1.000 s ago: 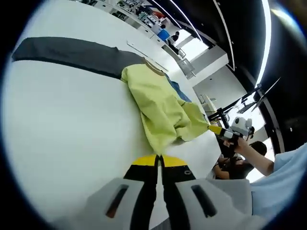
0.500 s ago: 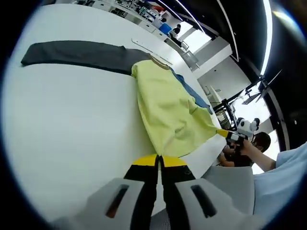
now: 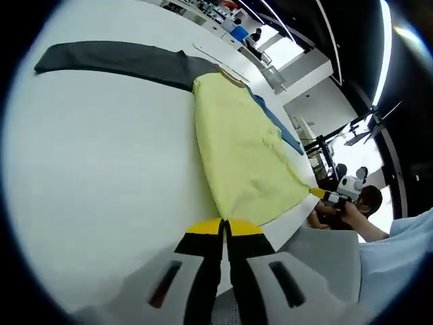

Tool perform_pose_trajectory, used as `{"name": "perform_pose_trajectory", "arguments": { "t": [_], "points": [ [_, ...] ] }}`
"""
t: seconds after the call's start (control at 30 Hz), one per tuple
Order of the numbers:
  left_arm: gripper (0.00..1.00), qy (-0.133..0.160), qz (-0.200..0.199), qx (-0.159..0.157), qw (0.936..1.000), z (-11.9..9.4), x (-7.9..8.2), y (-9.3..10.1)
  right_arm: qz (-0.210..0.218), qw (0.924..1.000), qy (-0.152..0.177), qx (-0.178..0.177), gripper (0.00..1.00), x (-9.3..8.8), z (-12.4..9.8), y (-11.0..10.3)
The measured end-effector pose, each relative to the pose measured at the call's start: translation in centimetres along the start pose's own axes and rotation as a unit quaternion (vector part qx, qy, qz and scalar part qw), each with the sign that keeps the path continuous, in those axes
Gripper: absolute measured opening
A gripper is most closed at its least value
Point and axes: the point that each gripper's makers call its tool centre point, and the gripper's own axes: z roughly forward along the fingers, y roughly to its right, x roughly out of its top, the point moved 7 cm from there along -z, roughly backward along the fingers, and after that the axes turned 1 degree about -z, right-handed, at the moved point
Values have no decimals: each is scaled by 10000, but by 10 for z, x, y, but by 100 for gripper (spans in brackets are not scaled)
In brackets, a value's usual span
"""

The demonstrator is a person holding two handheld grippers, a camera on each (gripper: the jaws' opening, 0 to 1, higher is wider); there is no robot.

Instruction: Fold the garment on the visible template until the final outline fits inside the template.

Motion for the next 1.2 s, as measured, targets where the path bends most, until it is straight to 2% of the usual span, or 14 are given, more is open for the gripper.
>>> {"name": "perform_pose_trajectory", "arguments": {
  "t": [0.1,0.27,0.37,0.97,1.07,1.2],
  "points": [
    [0,-97,-20,-93,9999,3,-5,2,82,9999,16,-73,0,-2,-1,6],
    [0,-231,8,-32,9997,7,-13,2,64,9998,-28,-174,0,-7,-1,11],
    [0,-222,-12,-39,9997,7,-14,1,154,9997,-18,-175,0,-8,-1,12],
    [0,-144,14,60,9999,8,-15,-5,-6,9997,-153,-215,0,-14,2,14],
    [0,-83,520,1,9986,8,-15,-5,12,9998,-123,-179,0,-14,2,13],
    [0,-65,445,-66,9990,6,-14,-4,-164,9997,-60,-182,0,-11,1,14]
  ]
}}
